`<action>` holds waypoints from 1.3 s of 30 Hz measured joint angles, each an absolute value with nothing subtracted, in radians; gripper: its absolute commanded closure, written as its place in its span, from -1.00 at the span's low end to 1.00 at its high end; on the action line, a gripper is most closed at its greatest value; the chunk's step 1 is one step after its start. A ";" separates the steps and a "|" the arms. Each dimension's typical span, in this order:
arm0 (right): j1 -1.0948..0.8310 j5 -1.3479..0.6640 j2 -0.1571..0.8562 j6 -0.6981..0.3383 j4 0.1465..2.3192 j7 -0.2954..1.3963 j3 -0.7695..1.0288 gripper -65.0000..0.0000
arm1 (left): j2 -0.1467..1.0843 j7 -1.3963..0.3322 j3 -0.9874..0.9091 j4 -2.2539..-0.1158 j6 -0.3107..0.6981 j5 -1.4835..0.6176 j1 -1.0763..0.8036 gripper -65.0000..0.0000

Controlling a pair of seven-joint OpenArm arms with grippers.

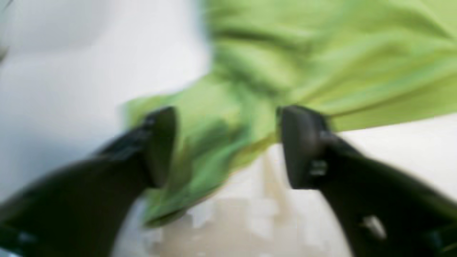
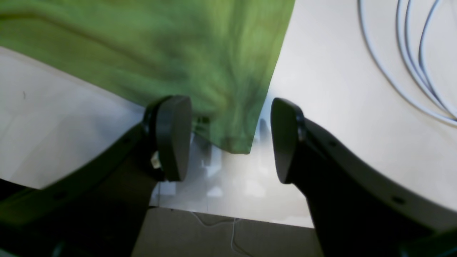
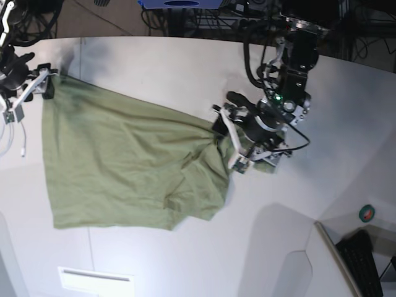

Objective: Layout the t-shirt on the table in an organized manner, then fold the t-shirt properly
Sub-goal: 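Release and regrasp the shirt's bunched corner with the left gripper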

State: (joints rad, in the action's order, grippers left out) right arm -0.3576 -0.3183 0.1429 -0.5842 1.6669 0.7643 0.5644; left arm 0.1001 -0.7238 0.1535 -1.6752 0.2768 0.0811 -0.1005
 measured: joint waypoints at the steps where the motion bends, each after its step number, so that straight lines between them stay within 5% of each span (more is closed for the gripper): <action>1: -0.355 -0.322 0.143 -0.584 1.665 0.763 0.564 -0.02 | 0.080 -0.726 0.176 -1.674 0.277 0.120 -0.101 -0.51; 10: -0.341 -0.315 0.143 -0.584 1.590 0.767 0.565 -0.02 | 0.017 -0.722 0.278 -1.515 0.273 0.364 -0.005 -0.39; 30: -0.325 -0.318 0.144 -0.584 1.590 0.763 0.564 -0.02 | 0.018 -0.835 0.274 -1.380 0.277 0.308 0.065 -0.34; 33: -0.325 -0.318 0.144 -0.584 1.590 0.763 0.564 -0.02 | 0.020 -0.842 0.274 -1.366 0.277 0.231 0.094 0.06; 36: -0.324 -0.318 0.143 -0.584 1.590 0.762 0.564 -0.02 | 0.032 -0.831 0.271 -1.333 0.276 0.187 0.134 0.87; 39: -0.325 -0.318 0.143 -0.584 1.590 0.763 0.564 -0.02 | 0.040 -0.839 0.268 -1.269 0.271 0.173 0.158 1.00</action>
